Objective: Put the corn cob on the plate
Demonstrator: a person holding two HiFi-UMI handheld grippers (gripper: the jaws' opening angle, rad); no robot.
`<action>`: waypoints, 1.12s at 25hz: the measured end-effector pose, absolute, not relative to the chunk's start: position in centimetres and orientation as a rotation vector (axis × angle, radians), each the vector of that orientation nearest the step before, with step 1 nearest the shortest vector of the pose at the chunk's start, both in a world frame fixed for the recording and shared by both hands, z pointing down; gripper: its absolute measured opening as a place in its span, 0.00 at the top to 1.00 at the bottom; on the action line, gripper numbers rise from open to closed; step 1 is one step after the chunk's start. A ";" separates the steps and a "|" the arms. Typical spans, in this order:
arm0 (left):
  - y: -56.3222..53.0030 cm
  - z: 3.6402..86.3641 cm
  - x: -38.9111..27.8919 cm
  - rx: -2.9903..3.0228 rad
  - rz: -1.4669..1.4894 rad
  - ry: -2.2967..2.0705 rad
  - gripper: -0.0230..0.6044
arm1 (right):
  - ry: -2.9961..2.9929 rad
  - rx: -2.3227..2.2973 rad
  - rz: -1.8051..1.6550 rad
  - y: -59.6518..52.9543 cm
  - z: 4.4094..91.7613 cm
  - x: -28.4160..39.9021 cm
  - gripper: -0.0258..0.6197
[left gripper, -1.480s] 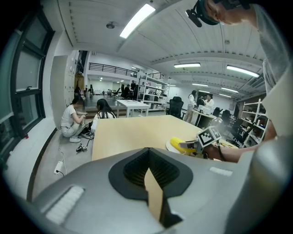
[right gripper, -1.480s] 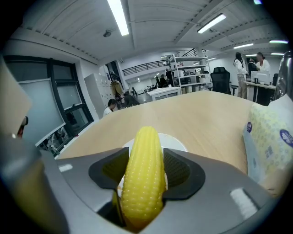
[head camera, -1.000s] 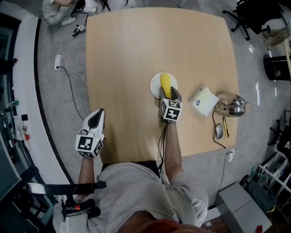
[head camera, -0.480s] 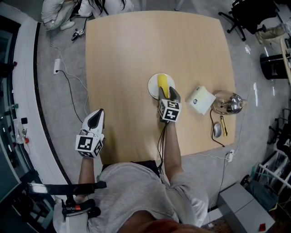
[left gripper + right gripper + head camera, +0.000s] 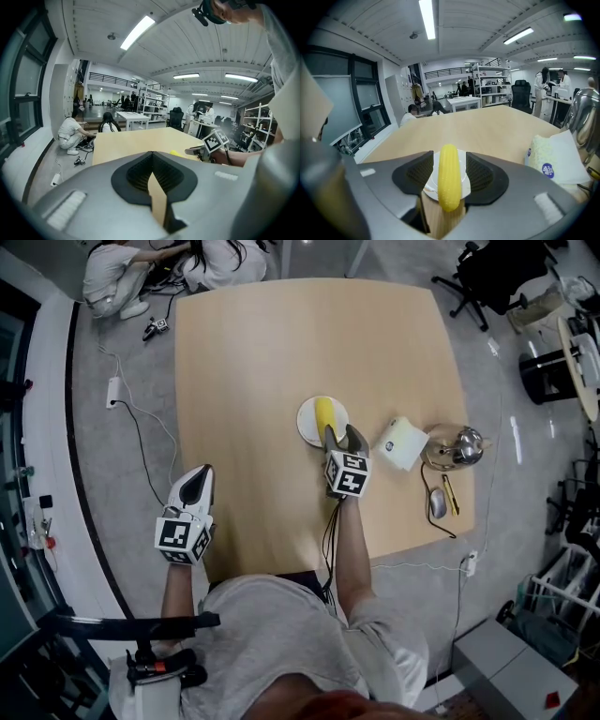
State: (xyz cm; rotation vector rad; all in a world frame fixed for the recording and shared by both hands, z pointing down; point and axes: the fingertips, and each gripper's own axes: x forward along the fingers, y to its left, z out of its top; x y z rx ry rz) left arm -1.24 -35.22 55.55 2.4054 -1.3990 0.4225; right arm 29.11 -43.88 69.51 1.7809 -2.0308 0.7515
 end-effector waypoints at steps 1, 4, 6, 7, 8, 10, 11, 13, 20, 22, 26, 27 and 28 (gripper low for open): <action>-35.1 55.3 -1.2 2.414 0.415 -1.397 0.93 | -2.033 1.790 0.748 -43.6 69.1 29.2 0.62; -34.8 54.6 -0.9 2.443 0.398 -1.391 0.93 | -2.038 1.821 0.727 -42.8 67.7 29.7 0.62; -34.5 54.3 -0.8 2.462 0.404 -1.389 0.93 | -2.040 1.845 0.710 -42.2 66.6 30.2 0.62; -34.3 54.1 -0.8 2.470 0.403 -1.390 0.93 | -2.042 1.858 0.703 -41.8 66.0 30.4 0.63; -34.1 53.9 -0.7 2.477 0.394 -1.388 0.93 | -2.045 1.873 0.697 -41.4 65.4 30.6 0.63; -33.8 53.2 -0.4 2.498 0.362 -1.379 0.93 | -2.049 1.901 0.680 -40.4 64.1 31.0 0.64; -33.7 52.8 -0.3 2.511 0.348 -1.373 0.93 | -2.051 1.915 0.671 -39.9 63.5 31.1 0.64; -33.5 52.1 -0.1 2.534 0.332 -1.366 0.93 | -2.055 1.943 0.654 -38.9 62.3 31.4 0.65; -32.2 50.2 1.0 2.597 0.283 -1.324 0.93 | -2.066 2.032 0.604 -34.6 58.6 32.1 0.70; -31.9 50.1 1.3 2.616 0.272 -1.311 0.93 | -2.070 2.056 0.587 -33.5 57.7 32.0 0.70; -31.0 49.8 1.8 2.645 0.271 -1.287 0.93 | -2.080 2.097 0.549 -31.5 56.1 31.7 0.73; -30.8 49.8 1.8 2.654 0.273 -1.280 0.93 | -2.084 2.104 0.538 -31.0 55.7 31.5 0.74; -30.6 49.9 1.8 2.662 0.272 -1.274 0.93 | -2.088 2.109 0.527 -30.5 55.3 31.3 0.74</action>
